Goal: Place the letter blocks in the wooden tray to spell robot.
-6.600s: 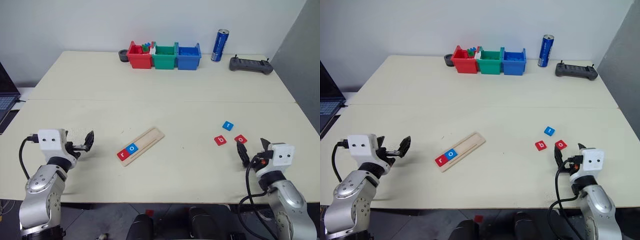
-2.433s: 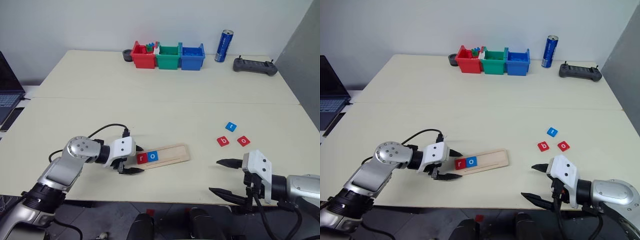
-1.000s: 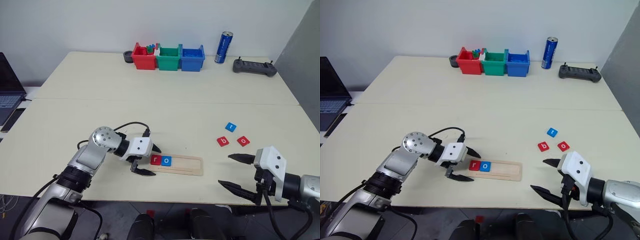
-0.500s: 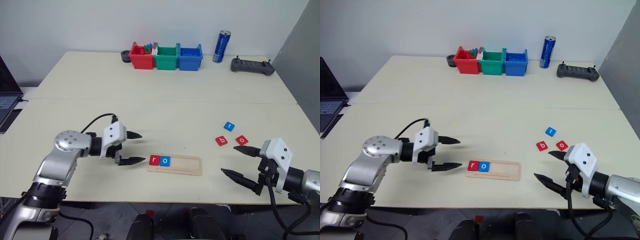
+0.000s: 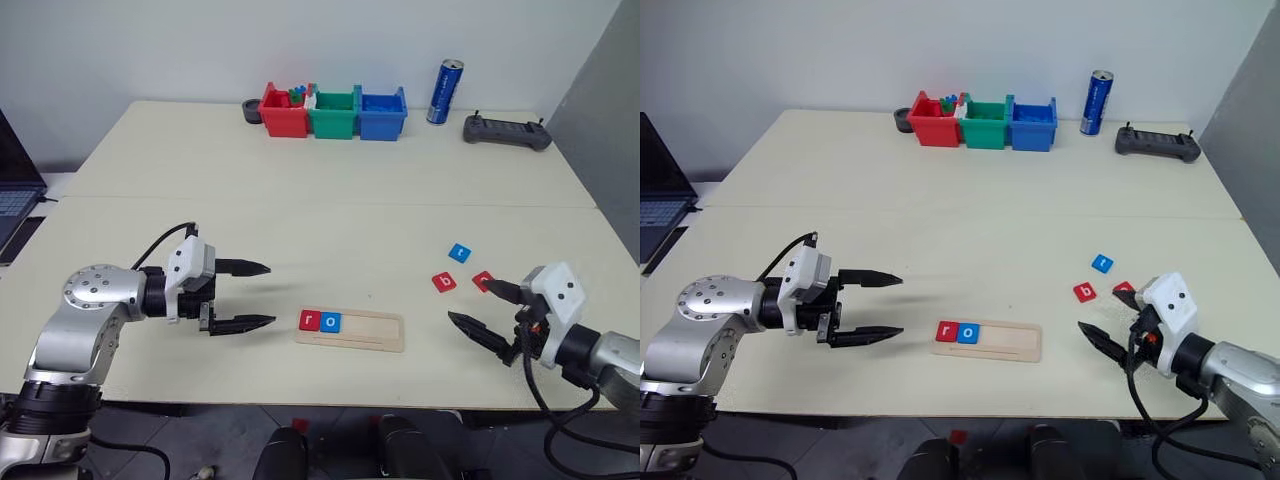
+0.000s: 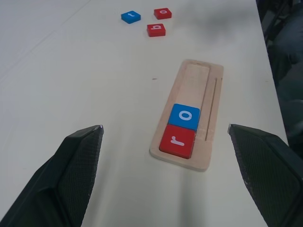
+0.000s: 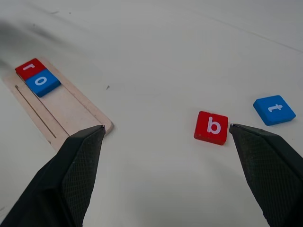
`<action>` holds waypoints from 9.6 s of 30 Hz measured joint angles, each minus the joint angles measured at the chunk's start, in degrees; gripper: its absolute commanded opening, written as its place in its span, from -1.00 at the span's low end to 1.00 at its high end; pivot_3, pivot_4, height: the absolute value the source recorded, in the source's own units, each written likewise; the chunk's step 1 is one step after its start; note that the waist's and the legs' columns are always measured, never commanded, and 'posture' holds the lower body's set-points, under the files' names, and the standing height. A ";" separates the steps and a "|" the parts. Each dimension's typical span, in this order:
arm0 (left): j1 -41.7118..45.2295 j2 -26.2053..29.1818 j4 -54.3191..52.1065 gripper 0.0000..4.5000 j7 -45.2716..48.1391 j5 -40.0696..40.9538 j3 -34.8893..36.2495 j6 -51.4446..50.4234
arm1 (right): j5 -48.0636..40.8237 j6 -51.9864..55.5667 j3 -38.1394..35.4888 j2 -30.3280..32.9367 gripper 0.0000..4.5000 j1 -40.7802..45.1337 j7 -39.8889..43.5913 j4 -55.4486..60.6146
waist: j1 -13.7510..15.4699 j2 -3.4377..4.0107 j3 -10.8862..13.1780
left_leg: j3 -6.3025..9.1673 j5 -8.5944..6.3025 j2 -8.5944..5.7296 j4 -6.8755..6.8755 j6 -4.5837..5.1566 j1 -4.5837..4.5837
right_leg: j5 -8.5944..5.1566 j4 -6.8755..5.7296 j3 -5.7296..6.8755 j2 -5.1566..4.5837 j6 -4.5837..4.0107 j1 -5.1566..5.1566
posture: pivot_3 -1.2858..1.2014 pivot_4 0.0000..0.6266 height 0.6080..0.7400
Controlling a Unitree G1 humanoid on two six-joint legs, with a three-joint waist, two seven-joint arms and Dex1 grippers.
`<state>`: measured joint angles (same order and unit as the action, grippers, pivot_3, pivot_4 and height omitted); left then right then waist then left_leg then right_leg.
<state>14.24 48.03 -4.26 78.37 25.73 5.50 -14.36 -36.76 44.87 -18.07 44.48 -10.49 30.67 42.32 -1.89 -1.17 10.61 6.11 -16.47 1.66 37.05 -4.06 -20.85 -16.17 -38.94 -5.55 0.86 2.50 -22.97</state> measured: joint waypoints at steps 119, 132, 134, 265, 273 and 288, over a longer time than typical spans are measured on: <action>-3.29 2.93 -3.61 1.00 5.53 -3.26 -8.62 8.86 | 21.36 17.73 14.13 -38.32 1.00 8.23 -32.11 5.15 | -1.54 0.10 0.05 | -0.02 0.00 0.06 -0.11 -0.01 -0.15 | -0.07 -0.06 -0.01 0.03 -0.11 -0.30 | 0.03 -0.52 1.00; -5.68 1.83 -5.71 1.00 0.75 -4.11 -8.44 8.65 | 14.40 -3.16 19.32 6.84 1.00 15.28 18.11 -12.74 | -1.52 0.10 0.13 | -0.07 -0.02 0.04 -0.06 0.04 -0.12 | -0.06 -0.03 -0.02 0.03 -0.10 -0.22 | 0.03 -0.52 1.00; -6.04 1.85 -6.54 1.00 0.37 -4.10 -8.36 8.63 | 15.94 -6.96 21.79 7.53 1.00 16.45 21.42 -16.24 | -1.50 0.09 0.13 | -0.05 -0.02 0.04 -0.06 0.04 -0.12 | -0.06 -0.03 -0.01 0.04 -0.10 -0.22 | 0.03 -0.52 1.00; -8.83 4.29 -6.04 1.00 -1.36 -4.38 -4.95 11.19 | 28.88 -3.48 50.08 -11.86 -0.99 38.16 20.70 -21.81 | -1.49 0.11 0.15 | 0.06 -0.02 0.04 -0.06 0.03 -0.14 | 0.12 -0.09 0.11 0.02 -0.40 -0.27 | 0.03 -0.52 1.00; -8.94 4.18 -4.77 1.00 -1.27 -4.38 -4.97 12.33 | 28.83 -3.03 48.78 -11.94 -0.99 38.14 20.59 -22.31 | -1.47 0.11 0.15 | 0.06 -0.02 0.04 -0.06 0.03 -0.15 | 0.12 -0.09 0.11 0.01 -0.40 -0.27 | 0.03 -0.52 1.00; -8.97 4.18 -4.84 1.00 -1.56 -4.36 -5.00 12.08 | 28.54 -2.65 46.44 -9.93 -0.99 36.64 20.72 -20.02 | -1.46 0.10 0.15 | 0.06 -0.02 0.04 -0.06 0.03 -0.15 | 0.12 -0.09 0.10 0.02 -0.40 -0.26 | 0.03 -0.52 1.00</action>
<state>5.27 52.21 -9.10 76.81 21.37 0.50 -2.28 -8.22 42.22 28.37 34.55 26.15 51.39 22.30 -3.35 -1.07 10.76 6.17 -16.49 1.70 36.99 -4.04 -21.00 -16.05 -39.03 -5.45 0.87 2.10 -23.24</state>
